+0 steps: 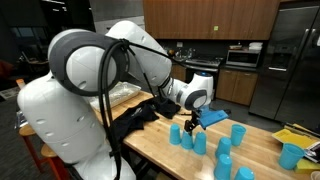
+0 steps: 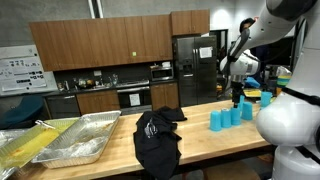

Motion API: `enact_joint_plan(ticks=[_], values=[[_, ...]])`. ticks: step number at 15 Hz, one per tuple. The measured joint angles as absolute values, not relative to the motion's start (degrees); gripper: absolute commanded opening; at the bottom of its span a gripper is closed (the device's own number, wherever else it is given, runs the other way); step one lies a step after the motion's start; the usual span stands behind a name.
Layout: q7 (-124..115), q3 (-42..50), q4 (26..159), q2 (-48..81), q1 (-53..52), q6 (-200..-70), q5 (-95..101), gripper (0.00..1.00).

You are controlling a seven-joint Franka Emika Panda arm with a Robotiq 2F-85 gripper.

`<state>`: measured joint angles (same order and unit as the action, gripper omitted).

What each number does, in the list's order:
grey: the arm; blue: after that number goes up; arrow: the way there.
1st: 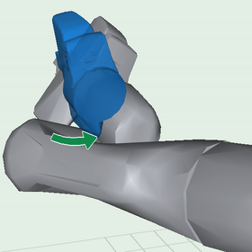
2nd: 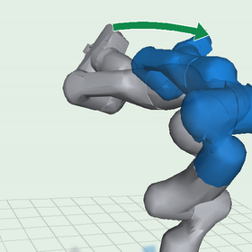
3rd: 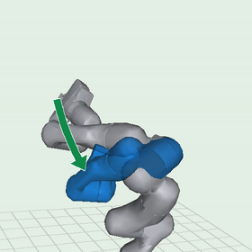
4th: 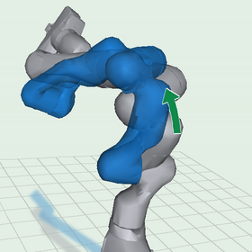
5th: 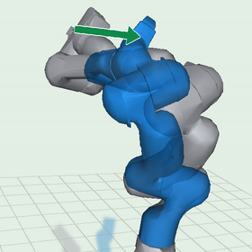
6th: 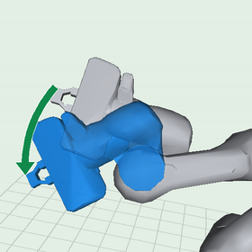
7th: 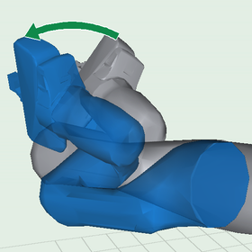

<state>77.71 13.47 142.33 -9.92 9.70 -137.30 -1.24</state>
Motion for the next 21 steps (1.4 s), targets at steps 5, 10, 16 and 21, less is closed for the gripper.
enact_joint_plan(ticks=[5,10,16,21], values=[[77.08,13.55,143.33,-9.68,9.89,-139.08,0.09,1.00],[77.06,13.69,143.36,-8.03,9.89,-140.49,0.09,0.62],[77.08,13.69,143.23,-7.20,9.89,-143.06,0.09,0.16],[77.08,13.67,143.23,-7.27,9.87,-144.01,0.09,0.00]])
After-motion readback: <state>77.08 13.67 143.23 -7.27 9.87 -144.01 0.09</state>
